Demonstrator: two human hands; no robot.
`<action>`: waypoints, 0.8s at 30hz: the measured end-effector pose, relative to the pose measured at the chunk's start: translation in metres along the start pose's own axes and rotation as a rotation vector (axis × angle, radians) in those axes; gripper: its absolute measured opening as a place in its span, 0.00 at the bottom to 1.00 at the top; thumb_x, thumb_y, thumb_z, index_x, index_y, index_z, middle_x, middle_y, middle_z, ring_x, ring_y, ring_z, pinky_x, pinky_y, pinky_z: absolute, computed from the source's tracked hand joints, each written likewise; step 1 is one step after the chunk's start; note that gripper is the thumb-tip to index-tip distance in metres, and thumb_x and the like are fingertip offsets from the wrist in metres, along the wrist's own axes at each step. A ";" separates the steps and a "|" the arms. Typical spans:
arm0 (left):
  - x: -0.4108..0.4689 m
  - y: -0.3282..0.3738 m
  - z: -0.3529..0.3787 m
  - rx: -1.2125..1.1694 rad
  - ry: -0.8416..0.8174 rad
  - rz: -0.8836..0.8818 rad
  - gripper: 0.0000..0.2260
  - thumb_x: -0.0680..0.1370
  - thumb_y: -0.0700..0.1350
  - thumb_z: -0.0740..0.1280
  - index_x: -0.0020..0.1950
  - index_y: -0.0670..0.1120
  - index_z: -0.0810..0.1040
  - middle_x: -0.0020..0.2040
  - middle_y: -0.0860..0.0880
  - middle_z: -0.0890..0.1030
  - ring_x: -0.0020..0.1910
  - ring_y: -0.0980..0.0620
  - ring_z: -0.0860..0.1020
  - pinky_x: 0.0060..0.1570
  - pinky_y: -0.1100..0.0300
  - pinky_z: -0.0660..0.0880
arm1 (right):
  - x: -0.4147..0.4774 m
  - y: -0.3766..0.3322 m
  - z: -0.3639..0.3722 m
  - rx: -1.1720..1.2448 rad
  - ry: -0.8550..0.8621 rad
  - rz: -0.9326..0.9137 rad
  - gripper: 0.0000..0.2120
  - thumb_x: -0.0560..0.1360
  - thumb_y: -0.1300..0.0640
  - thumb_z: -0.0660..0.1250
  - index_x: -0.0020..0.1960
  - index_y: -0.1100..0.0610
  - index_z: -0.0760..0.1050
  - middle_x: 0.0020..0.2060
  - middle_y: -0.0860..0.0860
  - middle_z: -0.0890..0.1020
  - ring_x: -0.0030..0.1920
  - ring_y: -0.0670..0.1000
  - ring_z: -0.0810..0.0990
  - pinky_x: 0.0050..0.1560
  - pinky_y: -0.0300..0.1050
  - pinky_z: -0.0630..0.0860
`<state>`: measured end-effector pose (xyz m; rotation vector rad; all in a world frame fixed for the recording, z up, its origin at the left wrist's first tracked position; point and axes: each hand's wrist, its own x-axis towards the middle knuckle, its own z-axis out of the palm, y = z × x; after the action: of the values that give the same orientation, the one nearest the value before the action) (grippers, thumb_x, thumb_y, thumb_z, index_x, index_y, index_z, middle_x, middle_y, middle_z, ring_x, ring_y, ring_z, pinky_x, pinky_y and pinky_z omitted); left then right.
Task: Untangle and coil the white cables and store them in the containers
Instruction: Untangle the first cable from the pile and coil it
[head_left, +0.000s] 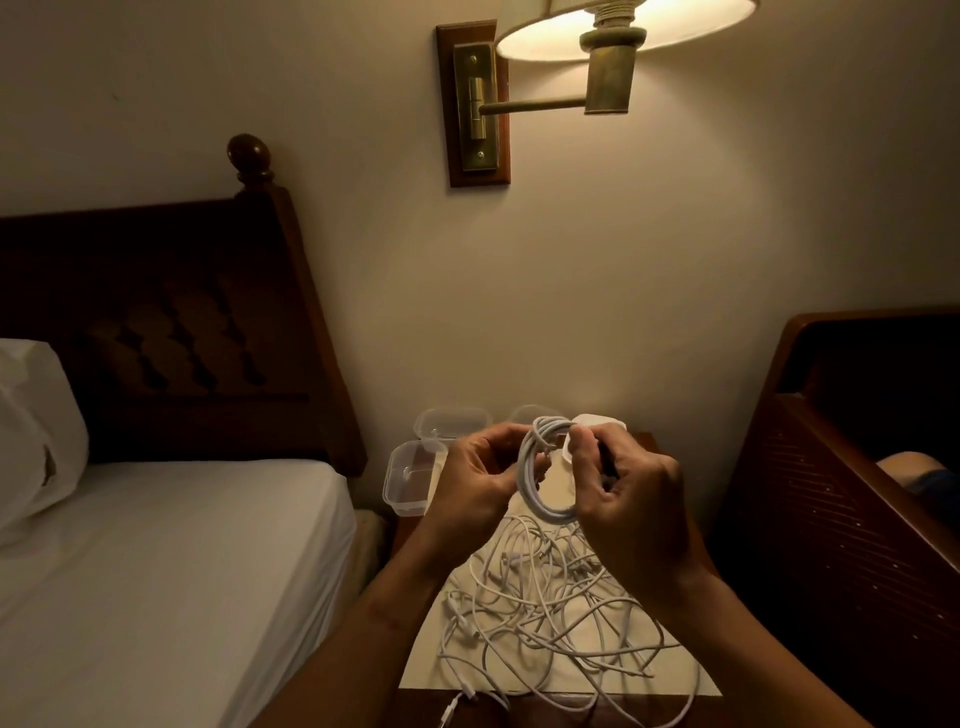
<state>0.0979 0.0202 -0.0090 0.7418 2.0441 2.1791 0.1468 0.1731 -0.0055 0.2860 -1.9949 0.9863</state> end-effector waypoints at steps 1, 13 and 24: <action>0.000 0.001 -0.002 0.092 0.017 0.023 0.09 0.79 0.33 0.69 0.55 0.44 0.84 0.48 0.49 0.86 0.47 0.52 0.83 0.49 0.59 0.80 | 0.001 0.002 -0.002 -0.014 0.025 -0.003 0.07 0.81 0.61 0.65 0.49 0.62 0.81 0.33 0.46 0.80 0.30 0.40 0.78 0.29 0.31 0.74; -0.009 0.033 -0.025 0.062 0.097 -0.506 0.06 0.77 0.33 0.70 0.50 0.38 0.85 0.38 0.44 0.84 0.33 0.53 0.78 0.31 0.63 0.72 | -0.001 0.031 0.007 -0.254 0.066 -0.199 0.09 0.81 0.60 0.66 0.52 0.66 0.80 0.38 0.56 0.84 0.35 0.51 0.84 0.36 0.38 0.82; -0.020 0.024 0.014 -0.492 0.329 -0.673 0.12 0.63 0.44 0.80 0.44 0.44 0.86 0.37 0.49 0.83 0.31 0.54 0.69 0.30 0.62 0.64 | 0.002 0.018 0.016 -0.311 0.068 -0.118 0.06 0.77 0.64 0.70 0.50 0.67 0.81 0.36 0.57 0.84 0.33 0.53 0.84 0.37 0.31 0.75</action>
<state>0.1277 0.0231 0.0084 -0.3307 1.4263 2.2900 0.1268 0.1733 -0.0186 0.1931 -2.0093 0.5932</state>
